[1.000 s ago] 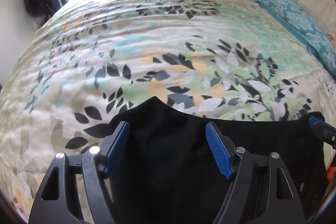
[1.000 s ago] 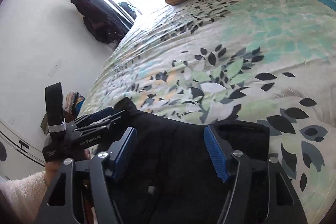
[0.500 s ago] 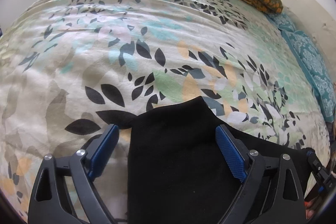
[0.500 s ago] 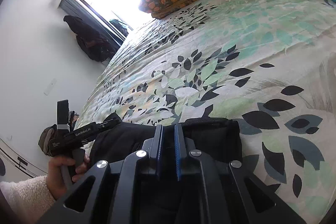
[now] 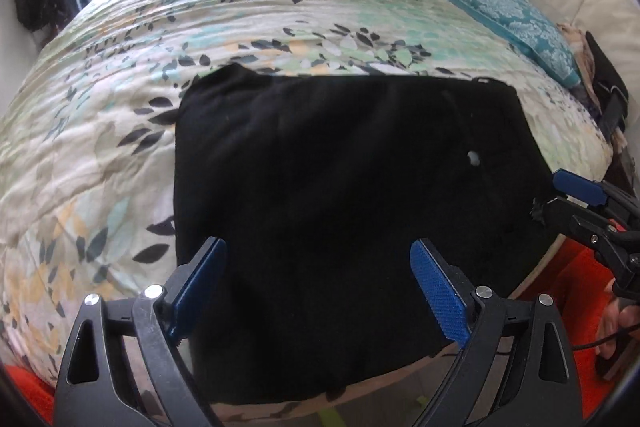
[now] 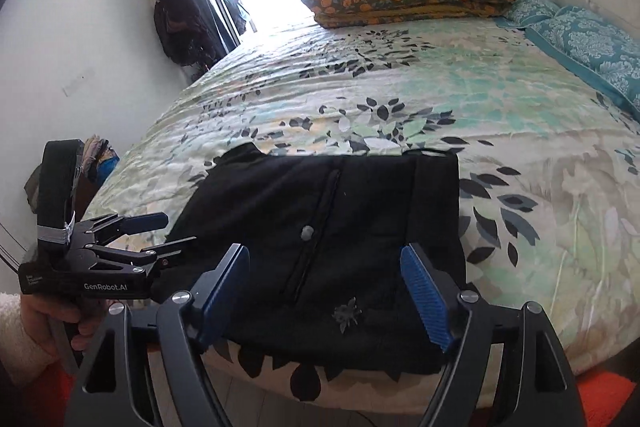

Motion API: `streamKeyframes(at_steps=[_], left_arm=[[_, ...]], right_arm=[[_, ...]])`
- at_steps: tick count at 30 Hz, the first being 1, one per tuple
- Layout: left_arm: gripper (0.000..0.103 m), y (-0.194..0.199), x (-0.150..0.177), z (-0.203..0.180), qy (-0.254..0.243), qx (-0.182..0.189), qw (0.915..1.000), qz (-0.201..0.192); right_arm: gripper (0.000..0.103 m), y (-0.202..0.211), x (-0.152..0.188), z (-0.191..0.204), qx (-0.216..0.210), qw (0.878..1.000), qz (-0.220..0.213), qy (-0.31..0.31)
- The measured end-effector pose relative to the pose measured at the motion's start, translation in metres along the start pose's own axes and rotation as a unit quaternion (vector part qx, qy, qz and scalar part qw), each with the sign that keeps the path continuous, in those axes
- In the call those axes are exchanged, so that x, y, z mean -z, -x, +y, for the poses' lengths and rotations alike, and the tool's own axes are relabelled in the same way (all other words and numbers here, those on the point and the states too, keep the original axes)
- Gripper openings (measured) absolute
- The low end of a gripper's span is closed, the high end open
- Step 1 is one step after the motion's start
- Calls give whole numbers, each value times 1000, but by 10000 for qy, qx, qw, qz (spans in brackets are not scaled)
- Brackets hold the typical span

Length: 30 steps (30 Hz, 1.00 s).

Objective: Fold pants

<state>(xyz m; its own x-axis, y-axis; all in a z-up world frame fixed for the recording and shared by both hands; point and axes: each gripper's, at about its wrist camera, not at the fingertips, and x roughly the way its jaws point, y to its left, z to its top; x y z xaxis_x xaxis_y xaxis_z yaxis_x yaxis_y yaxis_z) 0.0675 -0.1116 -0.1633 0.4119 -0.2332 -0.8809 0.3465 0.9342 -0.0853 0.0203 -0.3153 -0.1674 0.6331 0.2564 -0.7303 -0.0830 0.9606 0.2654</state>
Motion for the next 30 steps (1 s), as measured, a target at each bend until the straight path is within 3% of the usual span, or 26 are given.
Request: streamKeyframes(at_steps=[2,3,6,9,12,17,21,23,26,29,30], left_arm=[[94,-1,8,-4,-109,-189,9997,-147],[94,7,9,-6,-145,-250,9994,-184],[94,36,6,-3,-122,-194,9991,-346],[94,63,5,13,-19,-407,9972,-633],[94,70,4,45,443,-313,9967,-604],[94,47,2,103,1306,337,9907,-156],[94,1,5,122,1911,977,9755,483],[94,-14,8,116,1907,1047,9741,615],[94,-18,8,100,1641,966,9804,502],[89,-25,6,80,1471,1327,9781,634],[71,-25,5,70,1283,1211,9823,629]], right_arm=[[76,-23,15,-13,176,9978,621,-167],[71,-24,17,-16,186,9975,653,-186],[74,10,9,-19,315,9993,106,-189],[93,40,10,-28,508,9968,-493,-381],[94,41,15,-49,476,9947,-395,-826],[94,26,-1,-95,-696,9827,-33,-1718],[94,-7,-14,-128,-1240,9681,707,-2059],[94,-28,-11,-135,-1369,9614,1094,-2123],[94,-61,6,-138,-1573,9444,1779,-2273],[94,-67,8,-129,-1750,9456,1757,-2106],[85,-71,7,-126,-1975,9401,1774,-2139]])
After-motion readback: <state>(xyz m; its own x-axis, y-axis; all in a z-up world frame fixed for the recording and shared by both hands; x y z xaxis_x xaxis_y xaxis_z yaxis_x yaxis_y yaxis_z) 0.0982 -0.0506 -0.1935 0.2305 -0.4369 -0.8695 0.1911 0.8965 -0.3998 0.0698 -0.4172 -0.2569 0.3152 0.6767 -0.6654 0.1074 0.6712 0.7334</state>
